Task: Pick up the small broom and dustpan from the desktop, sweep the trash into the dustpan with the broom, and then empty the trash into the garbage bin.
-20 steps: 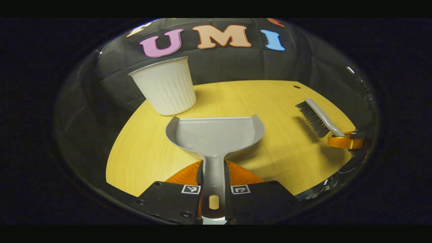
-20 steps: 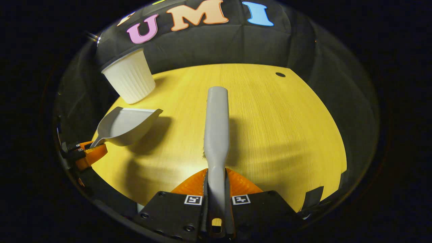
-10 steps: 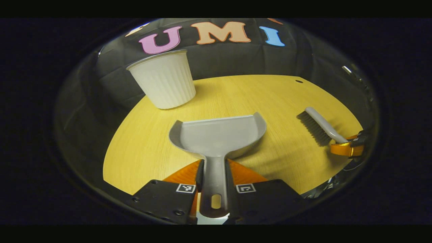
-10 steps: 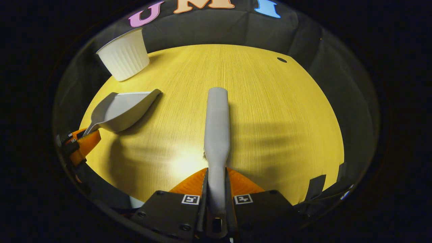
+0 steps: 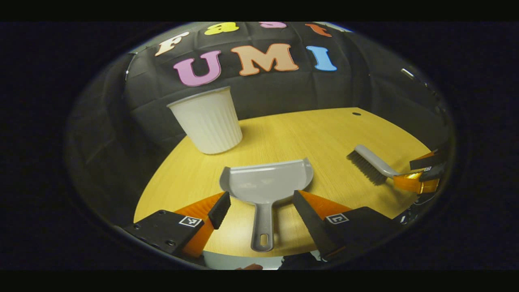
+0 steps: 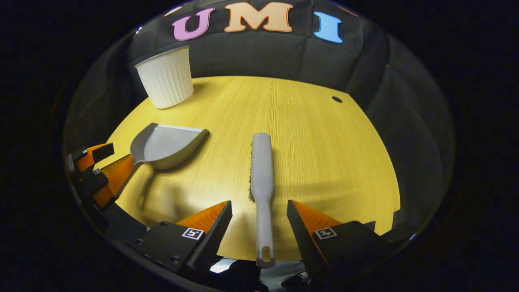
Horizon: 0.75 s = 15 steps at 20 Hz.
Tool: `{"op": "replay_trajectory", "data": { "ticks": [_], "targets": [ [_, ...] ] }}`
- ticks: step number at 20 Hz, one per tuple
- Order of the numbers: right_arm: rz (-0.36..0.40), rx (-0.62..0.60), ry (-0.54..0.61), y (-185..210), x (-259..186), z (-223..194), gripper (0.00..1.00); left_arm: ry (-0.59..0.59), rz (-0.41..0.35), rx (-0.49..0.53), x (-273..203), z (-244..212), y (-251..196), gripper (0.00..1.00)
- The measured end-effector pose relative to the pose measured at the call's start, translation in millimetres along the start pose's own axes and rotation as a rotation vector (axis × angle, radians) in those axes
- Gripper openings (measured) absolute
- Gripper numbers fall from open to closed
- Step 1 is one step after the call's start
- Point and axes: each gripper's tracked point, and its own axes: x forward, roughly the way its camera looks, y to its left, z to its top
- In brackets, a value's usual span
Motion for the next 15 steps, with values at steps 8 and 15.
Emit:
{"op": "replay_trajectory", "data": {
  "ticks": [8, 15],
  "targets": [
    [0.101, 0.016, -0.631, -21.0, -129.6, 125.4, 0.93, -0.401, 0.081, -0.050, -94.9, 128.5, -8.4, 0.94],
    [0.064, 0.077, -0.835, -48.7, -220.4, 172.2, 0.92, -0.638, 0.044, -0.104, -163.0, 193.7, -17.1, 0.93]
  ]
}}
